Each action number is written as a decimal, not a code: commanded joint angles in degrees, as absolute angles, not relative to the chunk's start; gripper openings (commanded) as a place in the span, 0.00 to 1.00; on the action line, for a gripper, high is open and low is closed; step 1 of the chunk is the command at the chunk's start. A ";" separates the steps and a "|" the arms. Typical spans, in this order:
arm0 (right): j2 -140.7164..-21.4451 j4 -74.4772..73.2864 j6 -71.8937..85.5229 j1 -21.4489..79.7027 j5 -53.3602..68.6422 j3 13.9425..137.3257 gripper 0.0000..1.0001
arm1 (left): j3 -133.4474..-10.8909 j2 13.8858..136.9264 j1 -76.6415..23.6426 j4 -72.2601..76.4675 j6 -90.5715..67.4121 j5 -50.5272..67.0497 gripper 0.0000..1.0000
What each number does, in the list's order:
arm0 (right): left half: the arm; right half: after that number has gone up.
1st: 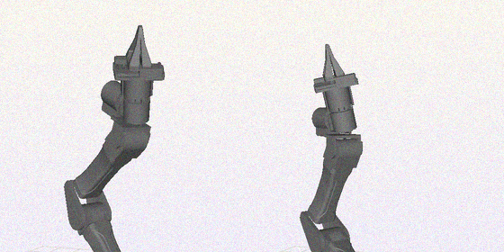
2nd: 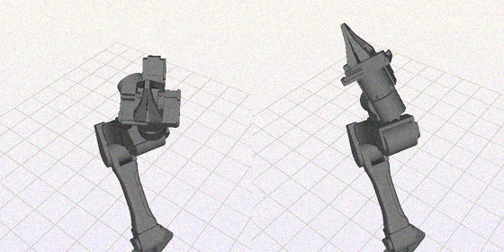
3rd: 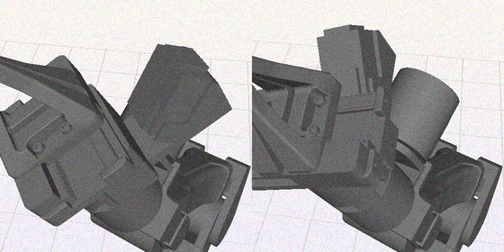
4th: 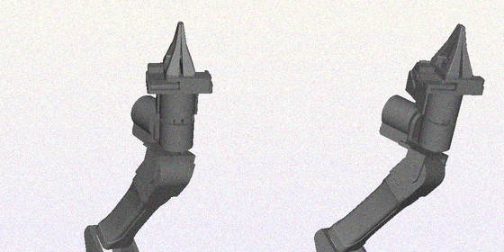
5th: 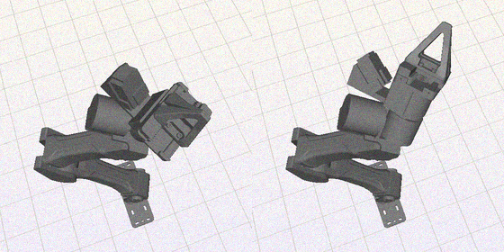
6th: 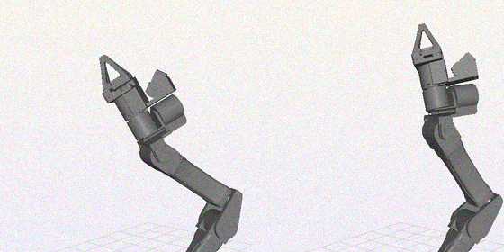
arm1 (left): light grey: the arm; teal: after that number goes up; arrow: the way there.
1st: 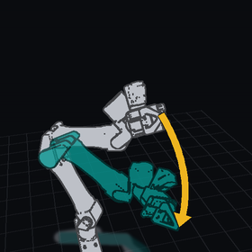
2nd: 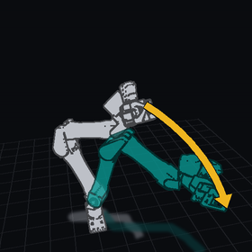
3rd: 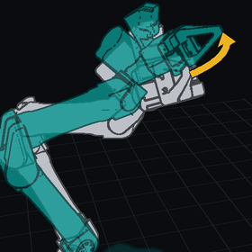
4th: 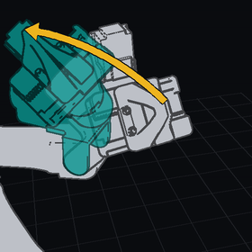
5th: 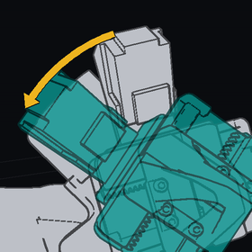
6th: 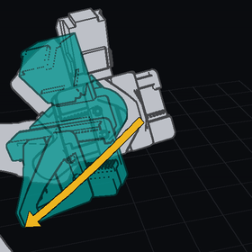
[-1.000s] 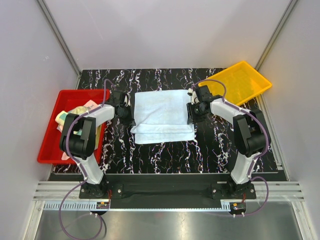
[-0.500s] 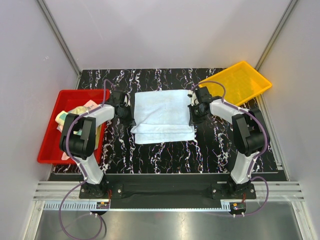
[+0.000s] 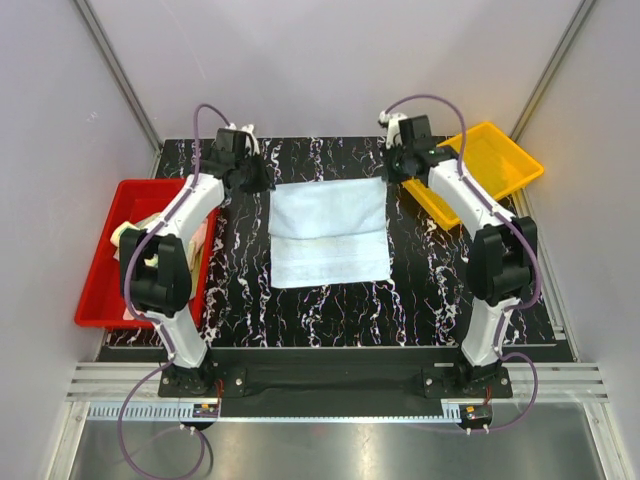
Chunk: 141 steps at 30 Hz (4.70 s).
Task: Fold and stack the towels
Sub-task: Fold the towel
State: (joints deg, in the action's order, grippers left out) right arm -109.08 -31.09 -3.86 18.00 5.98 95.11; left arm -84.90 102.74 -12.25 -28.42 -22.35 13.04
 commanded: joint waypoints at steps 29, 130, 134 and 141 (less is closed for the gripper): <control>-89.65 -17.39 7.38 18.72 11.08 55.63 0.08 | -36.92 77.08 -21.27 1.06 -29.36 5.98 0.18; -94.83 -24.35 17.14 19.07 13.45 61.52 0.00 | -59.06 94.66 -19.69 -25.40 -34.54 1.41 0.00; -94.83 -25.22 16.61 19.07 12.66 62.57 0.00 | -60.46 93.61 -19.69 -27.24 -34.45 1.14 0.00; -95.18 -26.10 16.35 19.07 12.13 64.51 0.00 | -63.63 94.39 -18.55 -31.46 -34.45 0.52 0.00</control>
State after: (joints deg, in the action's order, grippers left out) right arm -97.01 -25.67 17.32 18.44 13.41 62.19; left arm -60.82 95.07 -19.66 -30.48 -34.76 0.40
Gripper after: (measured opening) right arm 0.010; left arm 0.008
